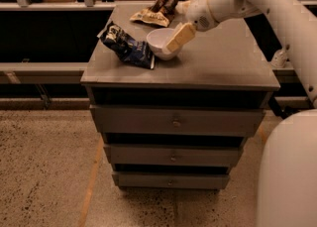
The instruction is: Move white bowl near blue chip bag
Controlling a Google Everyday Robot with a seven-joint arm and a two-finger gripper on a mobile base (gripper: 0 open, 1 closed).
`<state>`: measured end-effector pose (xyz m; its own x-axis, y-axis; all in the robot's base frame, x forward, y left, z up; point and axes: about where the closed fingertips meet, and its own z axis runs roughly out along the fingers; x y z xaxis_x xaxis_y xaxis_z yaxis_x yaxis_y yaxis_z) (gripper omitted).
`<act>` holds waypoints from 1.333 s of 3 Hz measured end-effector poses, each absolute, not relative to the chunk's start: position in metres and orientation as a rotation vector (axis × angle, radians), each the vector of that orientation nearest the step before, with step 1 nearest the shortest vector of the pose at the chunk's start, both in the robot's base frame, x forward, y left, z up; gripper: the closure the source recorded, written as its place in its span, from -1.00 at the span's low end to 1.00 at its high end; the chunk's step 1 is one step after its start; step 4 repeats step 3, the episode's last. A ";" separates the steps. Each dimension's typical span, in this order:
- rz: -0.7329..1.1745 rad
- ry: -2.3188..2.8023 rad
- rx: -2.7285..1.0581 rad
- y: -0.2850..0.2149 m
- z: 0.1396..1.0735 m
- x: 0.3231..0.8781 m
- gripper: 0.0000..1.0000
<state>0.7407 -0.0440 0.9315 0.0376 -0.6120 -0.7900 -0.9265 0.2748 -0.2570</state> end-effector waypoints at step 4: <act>0.269 1.612 -1.015 -0.166 0.984 0.705 -1.00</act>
Offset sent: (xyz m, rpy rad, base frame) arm -0.0453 -0.2084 0.0772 0.2701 -0.3380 -0.7650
